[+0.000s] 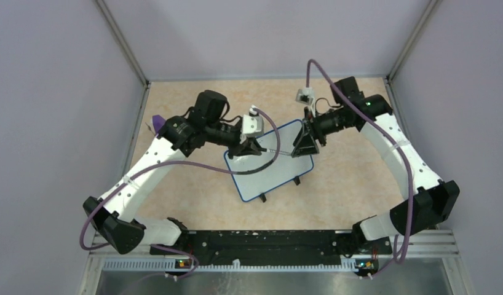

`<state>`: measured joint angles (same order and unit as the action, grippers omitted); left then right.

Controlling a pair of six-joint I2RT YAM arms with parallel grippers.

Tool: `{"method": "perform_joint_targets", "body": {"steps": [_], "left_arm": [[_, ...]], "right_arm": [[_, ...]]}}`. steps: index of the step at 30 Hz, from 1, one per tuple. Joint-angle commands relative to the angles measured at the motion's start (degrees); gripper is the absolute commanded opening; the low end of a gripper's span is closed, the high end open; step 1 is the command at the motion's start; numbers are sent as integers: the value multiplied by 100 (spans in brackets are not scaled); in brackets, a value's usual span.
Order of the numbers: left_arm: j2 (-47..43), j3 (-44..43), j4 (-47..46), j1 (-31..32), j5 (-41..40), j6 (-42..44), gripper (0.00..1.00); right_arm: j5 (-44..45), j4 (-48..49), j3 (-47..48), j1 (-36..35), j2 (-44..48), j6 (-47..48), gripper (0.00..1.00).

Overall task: Write a sentence on the whiteboard
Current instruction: Pass from the right arm to the left, then open the whiteboard marker from the pen cap.

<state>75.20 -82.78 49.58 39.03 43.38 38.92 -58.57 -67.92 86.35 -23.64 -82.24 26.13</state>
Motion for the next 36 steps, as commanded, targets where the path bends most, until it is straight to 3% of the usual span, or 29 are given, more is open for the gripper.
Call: {"method": "perform_joint_targets", "body": {"steps": [1,4,7,12,18,22,25,29,36], "left_arm": [[-282,29,-996,-518,922,-1360,0],[-266,52,-1562,-855,1331,-2113,0],[-261,182,-2181,-1167,1816,-2946,0],[-221,277,-2989,-1407,2678,-3841,0],[-260,575,-3837,-1529,3036,-4708,0],[-280,537,-3861,-1530,2731,-4858,0],[-280,524,-3915,-1538,2501,-5005,0],[-215,531,-3928,-1530,2388,-5048,0],[-118,476,-3971,-1523,2264,-5104,0]], "right_arm": [[-204,1819,206,480,649,-1341,65],[108,3094,-107,526,1045,-2196,70],[12,4743,-867,521,1559,-3171,87],[-422,5099,-919,515,1393,-3624,88],[-1289,7080,-1527,450,1329,-5468,82],[-1122,7046,-1512,346,1236,-5668,70],[-965,6860,-1450,228,1193,-5627,68],[-785,6717,-1383,173,1121,-5546,51],[-633,6479,-1281,44,1046,-5440,45]]}}
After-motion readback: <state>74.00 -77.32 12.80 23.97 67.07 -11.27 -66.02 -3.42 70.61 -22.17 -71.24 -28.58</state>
